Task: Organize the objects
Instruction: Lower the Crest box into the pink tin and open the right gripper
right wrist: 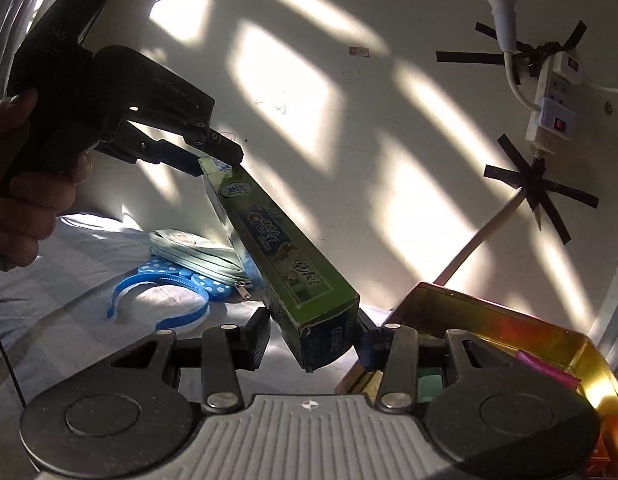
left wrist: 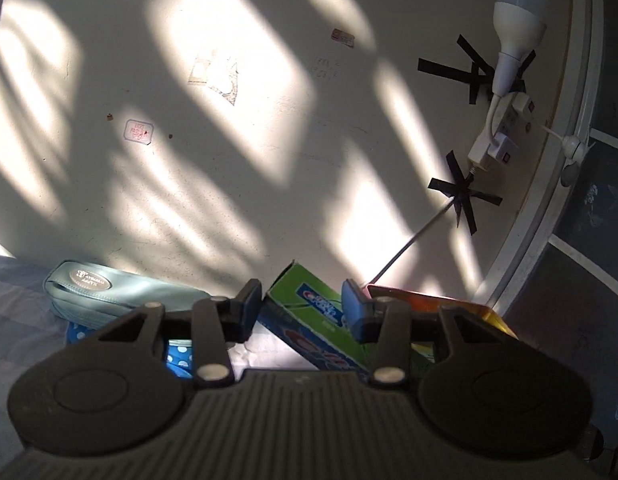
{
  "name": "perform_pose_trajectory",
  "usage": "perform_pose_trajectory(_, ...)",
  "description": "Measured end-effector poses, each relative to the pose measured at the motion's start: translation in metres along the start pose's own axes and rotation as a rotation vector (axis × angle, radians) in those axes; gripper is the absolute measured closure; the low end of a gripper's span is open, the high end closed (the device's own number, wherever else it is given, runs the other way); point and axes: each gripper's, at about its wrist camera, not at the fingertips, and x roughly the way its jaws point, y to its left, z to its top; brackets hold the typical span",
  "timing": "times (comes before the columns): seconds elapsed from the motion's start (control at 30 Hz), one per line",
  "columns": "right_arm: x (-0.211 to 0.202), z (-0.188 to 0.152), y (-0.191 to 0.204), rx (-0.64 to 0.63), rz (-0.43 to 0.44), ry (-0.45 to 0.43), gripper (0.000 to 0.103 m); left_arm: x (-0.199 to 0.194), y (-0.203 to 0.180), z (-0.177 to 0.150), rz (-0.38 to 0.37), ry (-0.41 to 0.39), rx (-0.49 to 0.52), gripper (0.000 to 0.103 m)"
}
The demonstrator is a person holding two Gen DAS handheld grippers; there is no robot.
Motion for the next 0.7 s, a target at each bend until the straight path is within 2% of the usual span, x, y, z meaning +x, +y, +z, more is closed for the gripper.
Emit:
perform_pose_trajectory(0.13,-0.019,-0.017,-0.049,0.046,-0.103,0.007,0.06,0.037,-0.053,-0.003,-0.069,0.038,0.042,0.057)
perform_pose_trajectory(0.23,-0.027,-0.027,-0.08,0.063,-0.186,0.027,0.061,0.072,-0.091,-0.012,-0.123,0.1,0.071,0.058)
perform_pose_trajectory(0.3,-0.028,-0.031,-0.096,0.069,-0.213,0.035,0.063,0.094,-0.114,-0.02,-0.196,0.161,0.082,0.062)
perform_pose_trajectory(0.33,-0.027,-0.03,-0.103,0.069,-0.226,0.038,0.064,0.102,-0.125,-0.025,-0.201,0.174,0.098,0.062)
perform_pose_trajectory(0.4,-0.02,-0.032,-0.113,0.059,-0.292,0.074,0.072,0.116,-0.15,-0.036,-0.181,0.174,0.164,0.062)
perform_pose_trajectory(0.43,-0.014,-0.033,-0.116,0.045,-0.336,0.089,0.069,0.122,-0.158,-0.04,-0.161,0.171,0.184,0.062)
perform_pose_trajectory(0.47,-0.007,-0.039,-0.122,0.017,-0.418,0.107,0.067,0.126,-0.162,-0.045,-0.144,0.179,0.195,0.062)
perform_pose_trajectory(0.5,-0.004,-0.042,-0.126,0.012,-0.454,0.114,0.067,0.13,-0.163,-0.048,-0.138,0.196,0.194,0.062)
perform_pose_trajectory(0.57,-0.007,-0.047,-0.138,0.07,-0.454,0.105,0.065,0.131,-0.16,-0.054,-0.146,0.223,0.191,0.062)
perform_pose_trajectory(0.7,-0.02,-0.051,-0.145,0.156,-0.443,0.063,0.062,0.119,-0.15,-0.061,-0.091,0.217,0.236,0.06)
